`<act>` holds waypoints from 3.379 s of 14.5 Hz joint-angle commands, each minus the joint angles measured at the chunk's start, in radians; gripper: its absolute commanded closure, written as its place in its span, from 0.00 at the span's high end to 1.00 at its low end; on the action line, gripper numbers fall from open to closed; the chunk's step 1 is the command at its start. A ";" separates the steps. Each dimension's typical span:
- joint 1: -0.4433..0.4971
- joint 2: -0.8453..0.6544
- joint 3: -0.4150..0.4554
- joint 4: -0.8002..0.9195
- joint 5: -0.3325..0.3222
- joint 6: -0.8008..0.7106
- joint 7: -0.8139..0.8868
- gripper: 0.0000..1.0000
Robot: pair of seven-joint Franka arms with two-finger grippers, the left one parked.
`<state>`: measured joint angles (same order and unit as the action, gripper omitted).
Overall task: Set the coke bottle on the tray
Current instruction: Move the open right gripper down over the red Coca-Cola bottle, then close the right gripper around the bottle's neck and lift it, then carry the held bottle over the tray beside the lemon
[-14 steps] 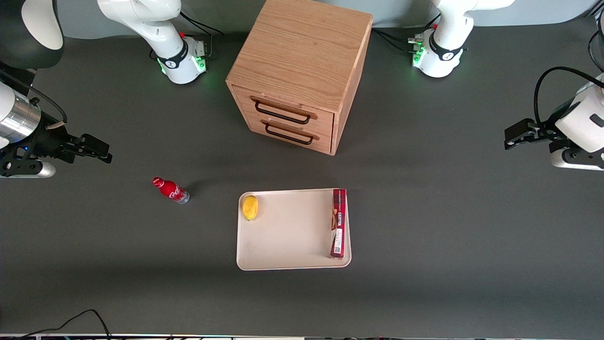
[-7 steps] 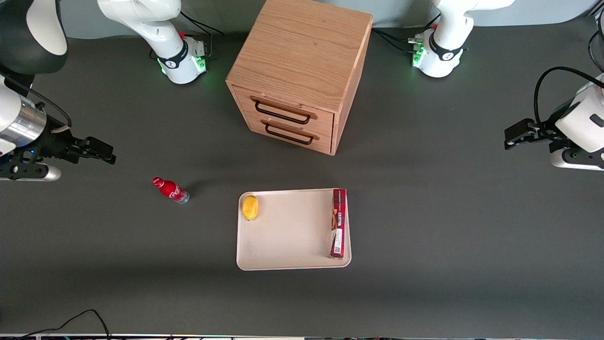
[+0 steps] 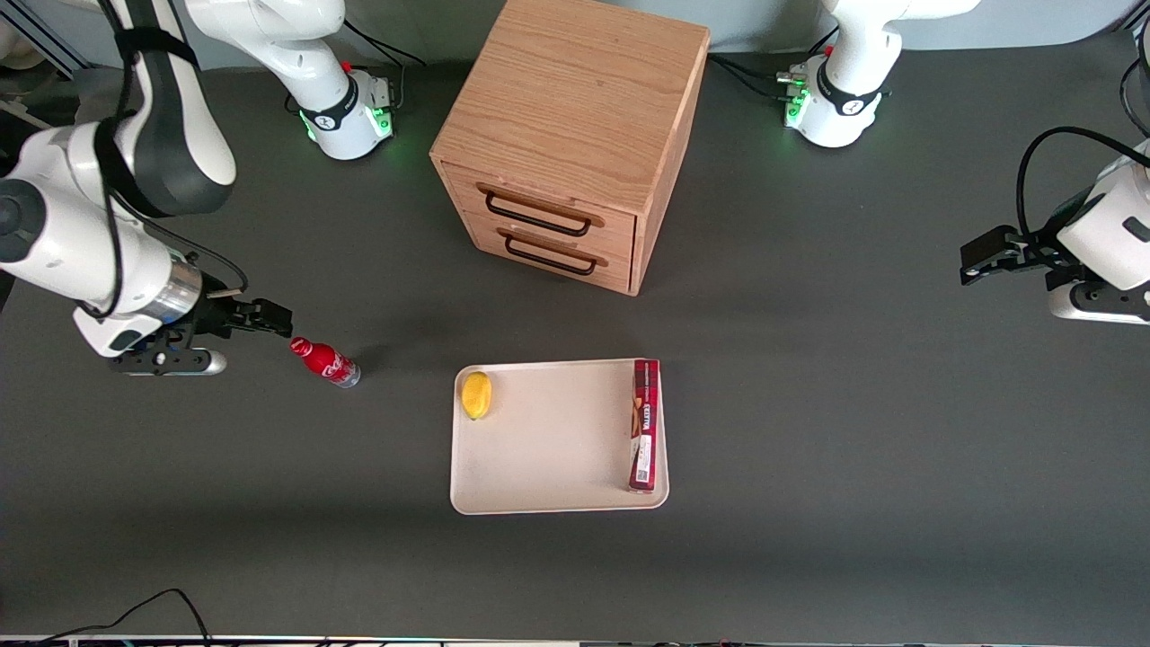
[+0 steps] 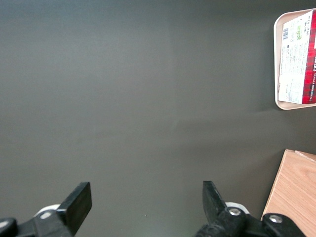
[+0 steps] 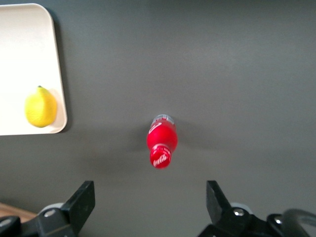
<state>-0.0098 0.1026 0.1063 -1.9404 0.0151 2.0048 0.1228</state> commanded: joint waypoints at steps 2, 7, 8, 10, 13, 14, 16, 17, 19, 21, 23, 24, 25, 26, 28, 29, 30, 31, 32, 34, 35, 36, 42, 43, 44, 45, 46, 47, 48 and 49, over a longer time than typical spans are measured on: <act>-0.009 -0.072 0.012 -0.207 0.006 0.178 -0.061 0.99; -0.018 -0.060 0.010 -0.276 -0.004 0.281 -0.106 0.98; -0.018 -0.054 0.010 -0.276 -0.004 0.285 -0.112 0.98; -0.019 -0.041 0.010 -0.276 -0.004 0.310 -0.112 0.96; -0.019 -0.031 0.010 -0.275 -0.004 0.315 -0.112 0.95; -0.019 -0.031 0.010 -0.275 -0.004 0.318 -0.112 0.95; -0.022 -0.018 0.010 -0.275 -0.004 0.363 -0.112 0.94; -0.024 -0.003 0.010 -0.275 -0.004 0.380 -0.112 0.94; -0.025 0.009 0.010 -0.278 -0.006 0.400 -0.114 0.94; -0.029 0.011 0.010 -0.279 -0.007 0.402 -0.114 0.91; -0.029 0.009 0.010 -0.279 -0.007 0.402 -0.114 0.74; -0.029 0.009 0.010 -0.279 -0.007 0.402 -0.112 0.59; -0.029 0.009 0.010 -0.279 -0.007 0.402 -0.112 0.47; -0.029 0.009 0.010 -0.279 -0.007 0.402 -0.112 0.33; -0.027 0.008 0.010 -0.279 -0.007 0.402 -0.111 0.08; -0.029 0.006 0.010 -0.281 -0.007 0.402 -0.110 0.00; -0.027 0.005 0.010 -0.281 -0.007 0.401 -0.110 0.00; -0.029 0.003 0.010 -0.281 -0.007 0.396 -0.110 0.00; -0.029 -0.006 0.010 -0.278 -0.007 0.385 -0.109 0.00; -0.029 -0.036 0.010 -0.249 -0.006 0.306 -0.092 0.00; -0.029 -0.049 0.010 -0.211 -0.006 0.234 -0.092 0.00; -0.029 -0.061 0.010 -0.162 -0.004 0.154 -0.091 0.00; -0.035 -0.047 -0.004 0.242 0.002 -0.341 -0.088 0.00; -0.035 -0.043 -0.004 0.298 0.002 -0.389 -0.081 0.00; -0.035 -0.032 -0.005 0.357 -0.001 -0.437 -0.065 0.00; -0.033 -0.003 -0.005 0.427 -0.004 -0.489 -0.063 0.00; -0.032 0.050 -0.005 0.513 -0.006 -0.547 -0.060 0.00; -0.021 0.107 -0.005 0.603 -0.007 -0.592 -0.028 0.00; -0.013 0.156 -0.002 0.676 -0.009 -0.612 0.032 0.00; 0.002 0.199 0.007 0.717 -0.009 -0.615 0.091 0.00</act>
<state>-0.0357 0.1405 0.1013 -1.4299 0.0136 1.4564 0.1029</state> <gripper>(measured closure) 0.687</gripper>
